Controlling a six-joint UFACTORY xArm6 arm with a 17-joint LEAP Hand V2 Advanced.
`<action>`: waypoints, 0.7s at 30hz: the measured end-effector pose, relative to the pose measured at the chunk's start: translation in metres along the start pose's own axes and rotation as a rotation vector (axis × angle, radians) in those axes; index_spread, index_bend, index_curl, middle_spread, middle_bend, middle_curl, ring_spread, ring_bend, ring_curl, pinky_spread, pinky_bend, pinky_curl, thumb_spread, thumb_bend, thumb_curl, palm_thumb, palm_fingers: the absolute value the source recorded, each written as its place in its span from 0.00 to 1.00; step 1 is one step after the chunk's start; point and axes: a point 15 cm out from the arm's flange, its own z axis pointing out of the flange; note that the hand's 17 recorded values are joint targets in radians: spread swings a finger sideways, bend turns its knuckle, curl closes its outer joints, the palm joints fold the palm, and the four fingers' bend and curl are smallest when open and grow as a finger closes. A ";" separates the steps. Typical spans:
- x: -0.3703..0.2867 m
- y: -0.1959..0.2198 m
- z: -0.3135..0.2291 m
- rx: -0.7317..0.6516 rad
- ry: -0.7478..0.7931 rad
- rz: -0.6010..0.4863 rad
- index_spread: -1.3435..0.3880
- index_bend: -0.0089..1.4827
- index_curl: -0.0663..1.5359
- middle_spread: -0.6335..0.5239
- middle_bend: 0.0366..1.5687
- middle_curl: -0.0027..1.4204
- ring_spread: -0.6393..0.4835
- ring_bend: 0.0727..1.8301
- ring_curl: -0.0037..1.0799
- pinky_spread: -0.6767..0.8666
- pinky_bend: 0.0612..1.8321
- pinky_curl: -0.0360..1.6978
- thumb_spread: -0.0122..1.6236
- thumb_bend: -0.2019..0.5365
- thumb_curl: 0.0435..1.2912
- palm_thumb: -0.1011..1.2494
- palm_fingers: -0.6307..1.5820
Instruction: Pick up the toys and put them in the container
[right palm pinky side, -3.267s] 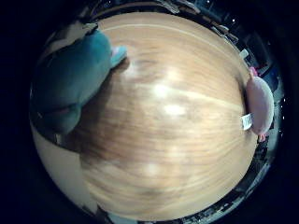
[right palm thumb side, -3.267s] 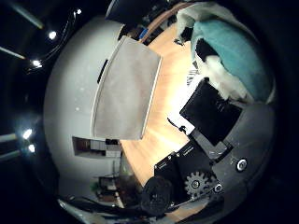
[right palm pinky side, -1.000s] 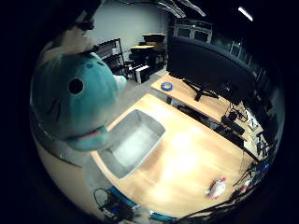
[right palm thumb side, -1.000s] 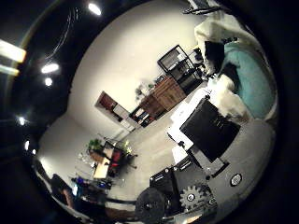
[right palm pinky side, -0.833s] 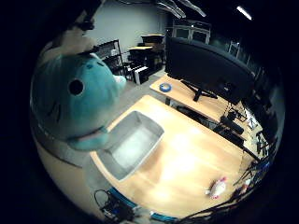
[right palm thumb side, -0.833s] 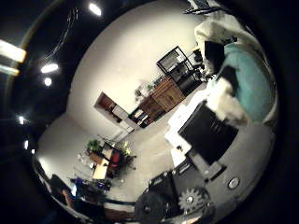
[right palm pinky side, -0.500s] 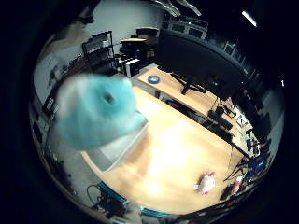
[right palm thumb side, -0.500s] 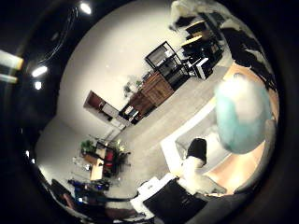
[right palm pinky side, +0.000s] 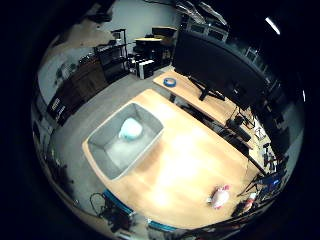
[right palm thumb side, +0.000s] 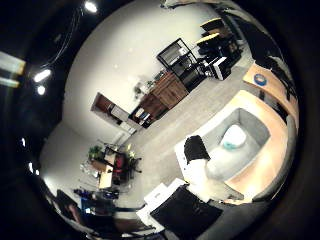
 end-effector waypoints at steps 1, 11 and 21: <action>0.000 0.000 0.000 0.000 0.001 -0.001 0.43 0.13 0.29 0.25 0.13 0.31 0.29 0.37 0.30 0.47 0.55 0.22 0.58 0.23 0.34 0.41 0.36; 0.003 0.000 -0.006 0.010 0.012 0.001 0.43 0.13 0.26 0.25 0.11 0.27 0.28 0.35 0.26 0.46 0.54 0.19 0.59 0.23 0.31 0.41 0.39; 0.004 -0.001 -0.003 0.015 0.006 0.002 0.42 0.13 0.25 0.24 0.10 0.25 0.26 0.34 0.24 0.45 0.52 0.16 0.59 0.23 0.30 0.41 0.41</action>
